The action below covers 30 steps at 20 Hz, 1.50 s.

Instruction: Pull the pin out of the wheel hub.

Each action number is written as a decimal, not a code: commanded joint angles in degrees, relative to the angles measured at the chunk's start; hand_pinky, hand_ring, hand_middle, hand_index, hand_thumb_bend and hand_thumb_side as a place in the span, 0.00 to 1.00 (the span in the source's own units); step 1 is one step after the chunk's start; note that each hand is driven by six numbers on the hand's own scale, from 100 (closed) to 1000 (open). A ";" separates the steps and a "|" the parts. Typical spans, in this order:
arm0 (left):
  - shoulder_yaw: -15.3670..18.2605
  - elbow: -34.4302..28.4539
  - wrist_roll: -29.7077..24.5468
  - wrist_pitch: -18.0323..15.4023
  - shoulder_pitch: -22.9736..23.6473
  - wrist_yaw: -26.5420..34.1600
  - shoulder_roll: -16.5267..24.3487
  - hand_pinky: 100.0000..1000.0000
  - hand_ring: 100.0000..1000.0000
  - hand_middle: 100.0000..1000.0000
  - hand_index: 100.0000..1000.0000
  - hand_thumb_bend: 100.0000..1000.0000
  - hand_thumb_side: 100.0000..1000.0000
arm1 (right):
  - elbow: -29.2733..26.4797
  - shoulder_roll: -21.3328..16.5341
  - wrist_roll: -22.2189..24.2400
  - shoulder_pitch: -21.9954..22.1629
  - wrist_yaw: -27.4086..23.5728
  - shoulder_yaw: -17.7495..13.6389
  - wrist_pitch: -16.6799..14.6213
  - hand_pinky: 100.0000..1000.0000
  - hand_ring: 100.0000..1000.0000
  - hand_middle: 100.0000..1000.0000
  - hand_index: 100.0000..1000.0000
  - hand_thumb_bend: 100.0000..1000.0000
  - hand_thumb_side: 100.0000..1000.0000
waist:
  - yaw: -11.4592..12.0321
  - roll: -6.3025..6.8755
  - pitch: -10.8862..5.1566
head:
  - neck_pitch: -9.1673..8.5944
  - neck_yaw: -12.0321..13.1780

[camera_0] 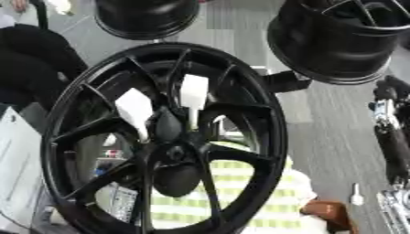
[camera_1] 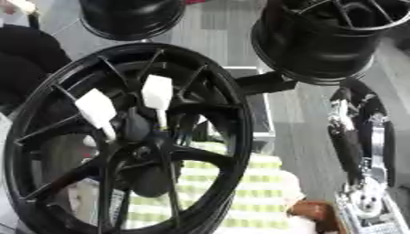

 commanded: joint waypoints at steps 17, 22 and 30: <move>3.00 12.03 2.26 2.32 4.64 -11.83 3.05 0.69 0.64 0.56 0.66 0.10 0.00 | -1.02 -1.46 -0.72 -0.53 0.70 -0.79 -0.38 0.75 0.82 0.75 0.82 0.00 0.63 | -0.45 -0.40 -0.78 | -0.49 0.47; 3.66 12.78 0.53 2.21 5.32 -12.39 3.12 0.77 0.76 0.71 0.74 0.14 0.10 | -1.02 -1.38 -0.81 -0.58 0.68 -0.86 -0.33 0.75 0.82 0.75 0.82 0.00 0.63 | -0.40 -0.38 -0.75 | -0.47 0.30; 4.19 12.49 -0.21 2.45 6.85 -11.61 3.58 0.77 0.76 0.71 0.76 0.14 0.15 | -1.02 -1.46 -0.93 -0.62 0.61 -0.92 -0.39 0.75 0.82 0.75 0.82 0.00 0.63 | -0.23 -0.35 -0.86 | -1.04 0.20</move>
